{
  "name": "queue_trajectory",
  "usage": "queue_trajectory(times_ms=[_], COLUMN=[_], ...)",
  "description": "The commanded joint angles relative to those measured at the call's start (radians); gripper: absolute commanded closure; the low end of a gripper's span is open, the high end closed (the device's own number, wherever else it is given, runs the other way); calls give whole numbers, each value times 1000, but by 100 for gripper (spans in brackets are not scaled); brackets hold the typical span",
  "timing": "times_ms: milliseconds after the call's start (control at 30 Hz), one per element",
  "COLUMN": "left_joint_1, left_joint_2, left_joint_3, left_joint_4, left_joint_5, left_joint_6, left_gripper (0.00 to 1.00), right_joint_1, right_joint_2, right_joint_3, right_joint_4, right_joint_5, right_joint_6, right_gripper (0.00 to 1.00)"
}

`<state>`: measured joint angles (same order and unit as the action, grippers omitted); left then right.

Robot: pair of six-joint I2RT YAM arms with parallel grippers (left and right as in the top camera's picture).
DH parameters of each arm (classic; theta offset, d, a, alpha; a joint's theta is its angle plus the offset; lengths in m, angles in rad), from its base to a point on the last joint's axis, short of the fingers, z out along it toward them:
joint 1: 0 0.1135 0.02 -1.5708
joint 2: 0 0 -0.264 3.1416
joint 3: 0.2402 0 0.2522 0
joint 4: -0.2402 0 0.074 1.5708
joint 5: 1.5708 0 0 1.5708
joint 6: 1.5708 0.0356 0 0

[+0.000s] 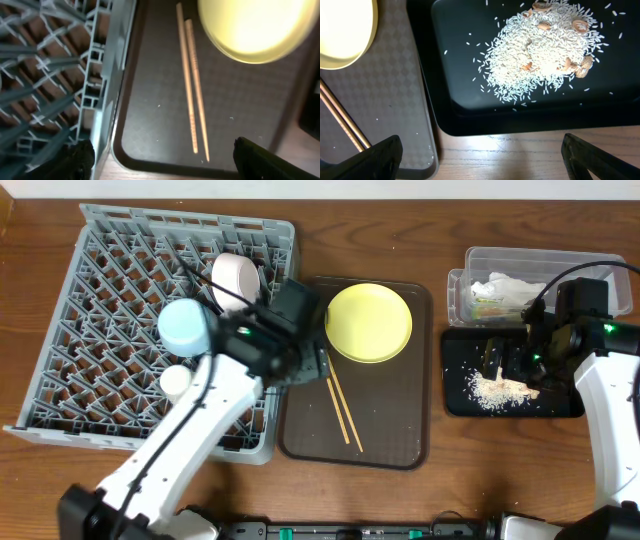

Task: Sort waste into correct bins and load items into the dishwasher
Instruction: 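Reach the left gripper to the tray and grasp one wooden chopstick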

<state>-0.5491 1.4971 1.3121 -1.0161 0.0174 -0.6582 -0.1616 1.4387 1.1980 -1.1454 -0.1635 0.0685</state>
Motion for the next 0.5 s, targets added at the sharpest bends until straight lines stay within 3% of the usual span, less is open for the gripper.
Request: queue_trajectory(times_ms=[0,200,467], left_joint_1=[-55,-117,-137], left_joint_2=[59,163,330], left_joint_3=[-65,-107,-108], left_joint_4=[65,197,218], left_joint_5=[-101,-105,-104], left_joint_6=[-185,-195,-246], left_gripper=[12,14,16], right_joint_1=[-6,-6,-6], right_joint_2=[-14,-14,-14], right_joint_3=[19,19,19], right_joint_4=[-3,-3,-3], right_joint_5=[-2,-2,-2], right_joint_6=[13,13,13], right_gripper=[1,1,1])
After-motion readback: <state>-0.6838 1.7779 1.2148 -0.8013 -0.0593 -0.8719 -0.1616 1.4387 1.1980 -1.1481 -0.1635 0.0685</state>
